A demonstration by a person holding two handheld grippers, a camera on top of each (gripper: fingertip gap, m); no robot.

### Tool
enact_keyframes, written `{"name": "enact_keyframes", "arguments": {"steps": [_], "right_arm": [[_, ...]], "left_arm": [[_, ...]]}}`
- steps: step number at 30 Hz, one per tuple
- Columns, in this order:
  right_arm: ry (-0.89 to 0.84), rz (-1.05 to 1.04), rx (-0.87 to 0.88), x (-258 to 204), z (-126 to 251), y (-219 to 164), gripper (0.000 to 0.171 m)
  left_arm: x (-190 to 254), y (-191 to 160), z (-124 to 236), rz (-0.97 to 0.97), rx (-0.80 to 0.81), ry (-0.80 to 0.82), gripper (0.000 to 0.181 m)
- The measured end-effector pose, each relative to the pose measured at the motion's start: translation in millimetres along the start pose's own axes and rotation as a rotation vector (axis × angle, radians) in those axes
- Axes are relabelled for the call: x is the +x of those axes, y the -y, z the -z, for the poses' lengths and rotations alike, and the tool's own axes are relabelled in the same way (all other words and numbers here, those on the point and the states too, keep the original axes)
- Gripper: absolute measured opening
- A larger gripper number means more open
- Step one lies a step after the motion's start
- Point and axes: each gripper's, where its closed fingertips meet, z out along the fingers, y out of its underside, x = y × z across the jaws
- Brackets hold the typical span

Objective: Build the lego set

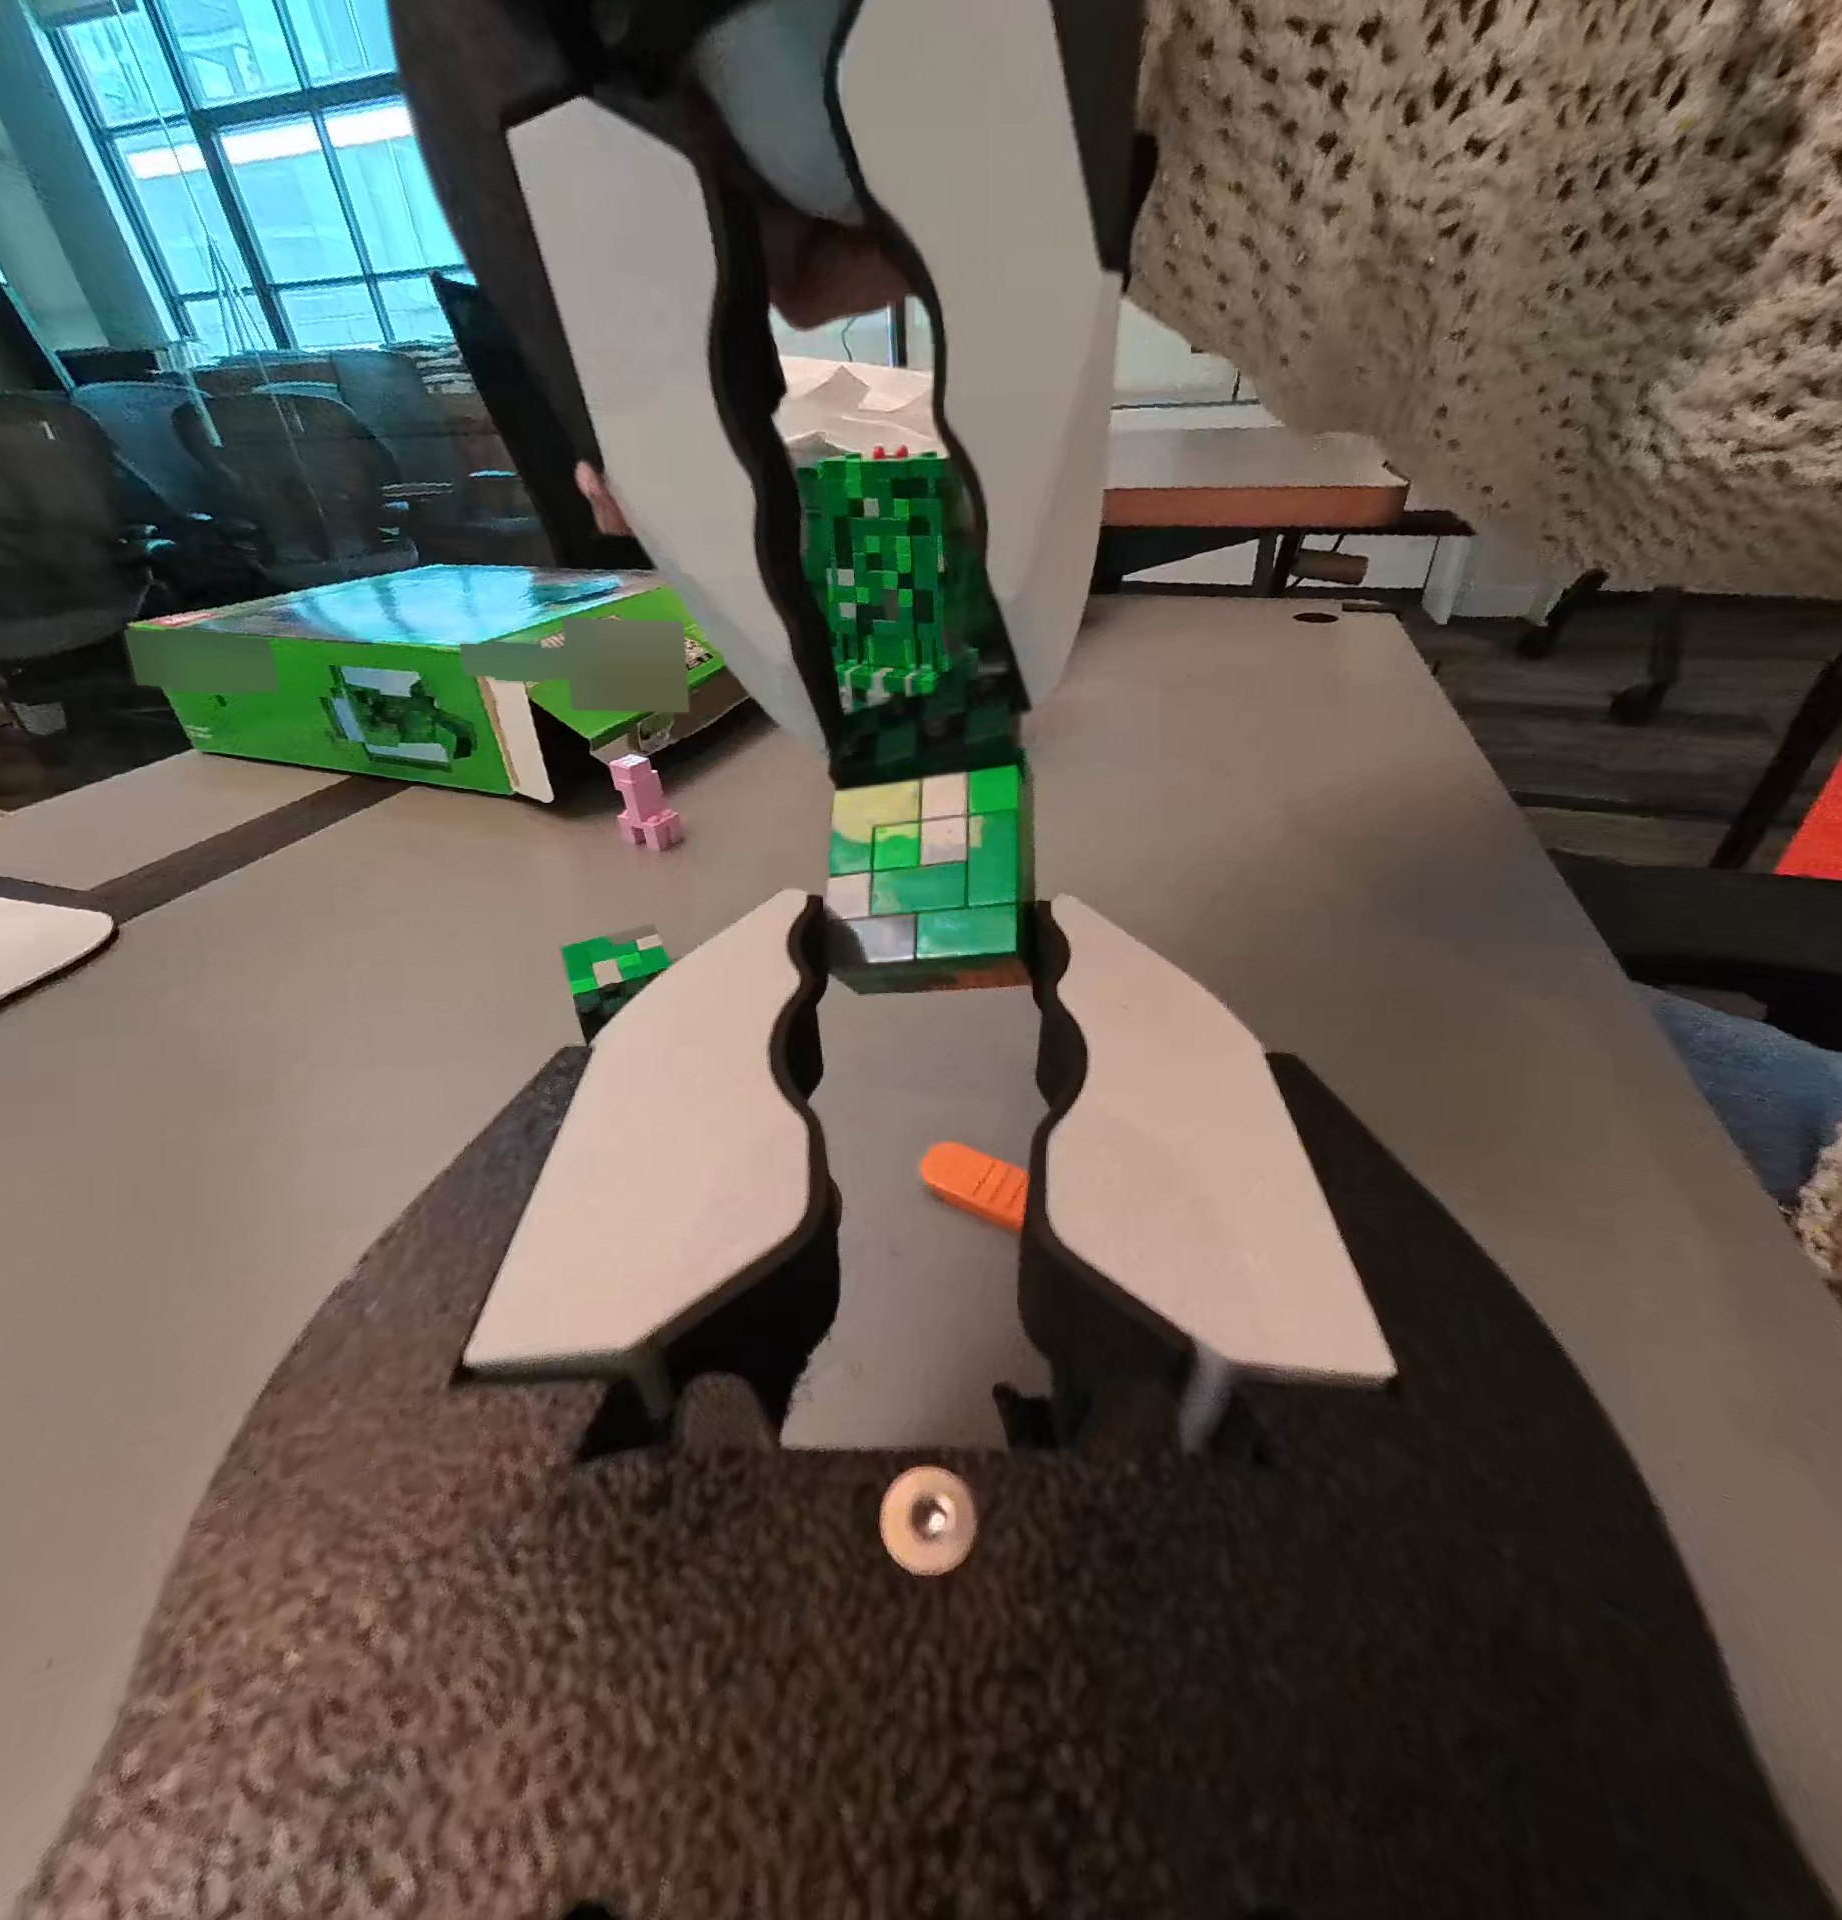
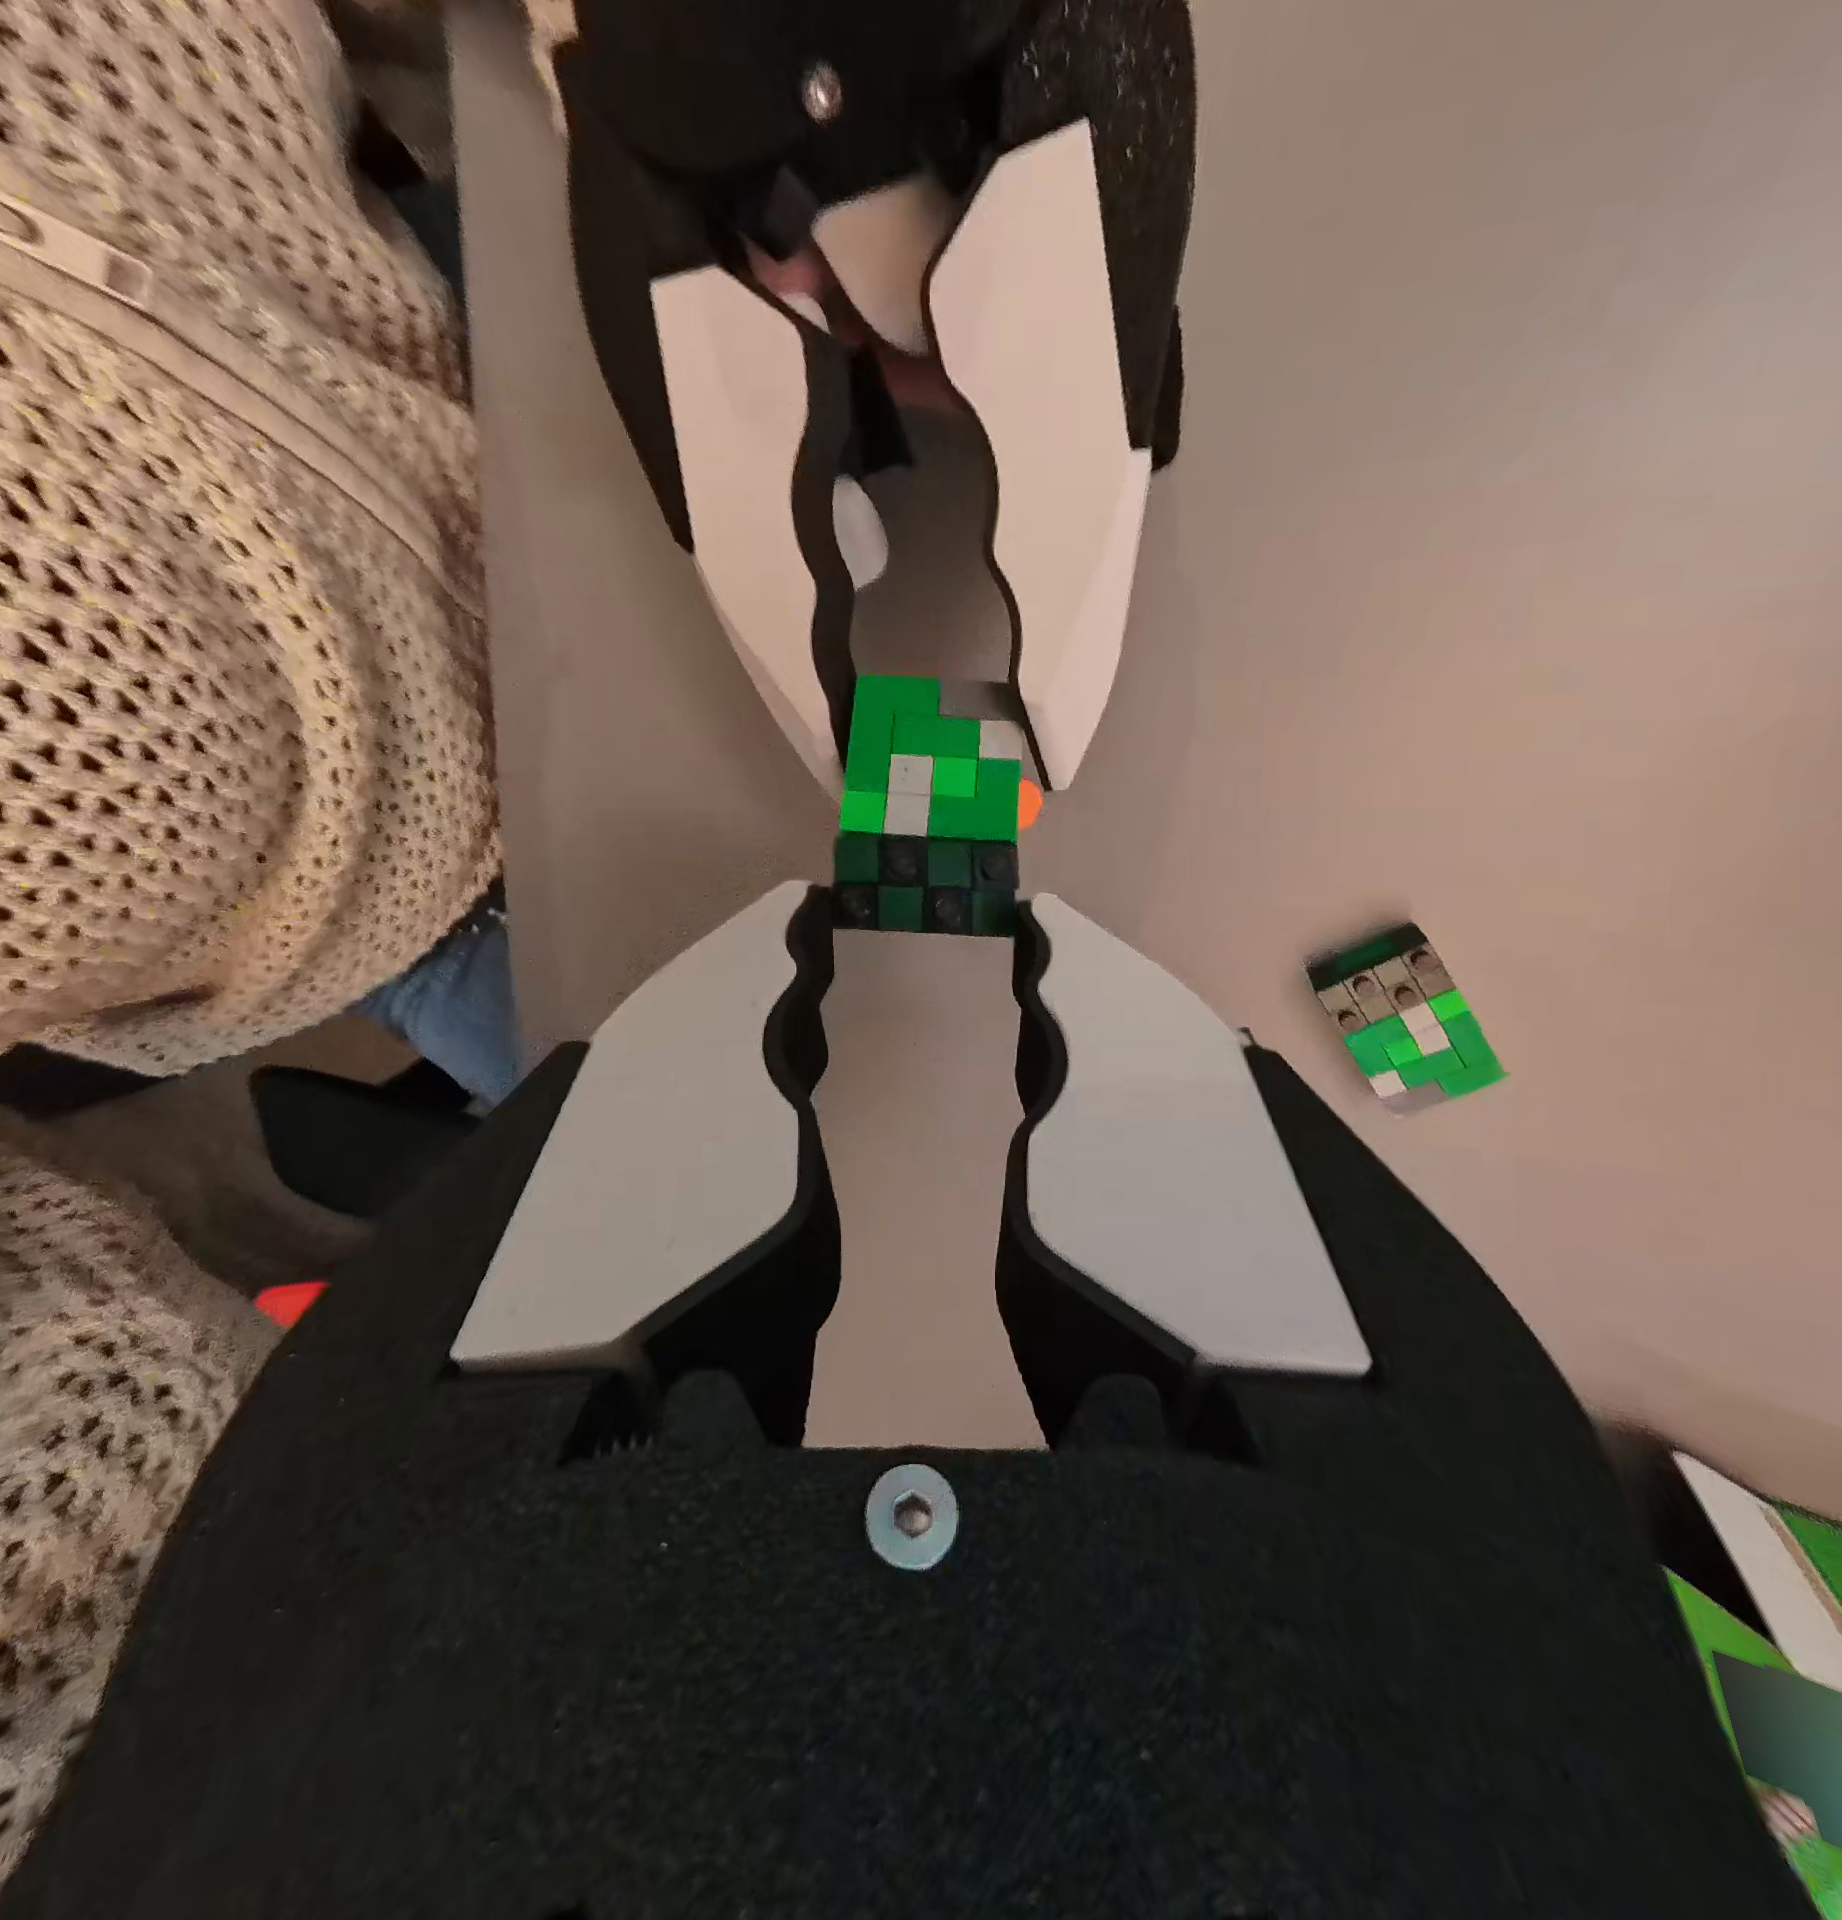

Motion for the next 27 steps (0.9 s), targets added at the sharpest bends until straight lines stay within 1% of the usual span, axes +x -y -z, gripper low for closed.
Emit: {"name": "enact_keyframes", "arguments": {"steps": [6, 19, 27], "right_arm": [[-0.001, -0.02, -0.054, 0.6, 0.7, 0.3, 0.033], [-0.034, 0.008, -0.246, 0.4, -3.1, -5.7, 0.033], [-0.041, 0.015, -0.236, -0.5, -2.3, -4.1, 0.033]], "left_arm": [[-1.0, 0.3, -0.1, -0.007, 0.002, 0.011, 0.039], [1.2, -2.5, -1.6, -0.032, -0.022, 0.013, 0.039], [2.0, -2.8, -1.9, -0.041, -0.025, 0.013, 0.039]]}}
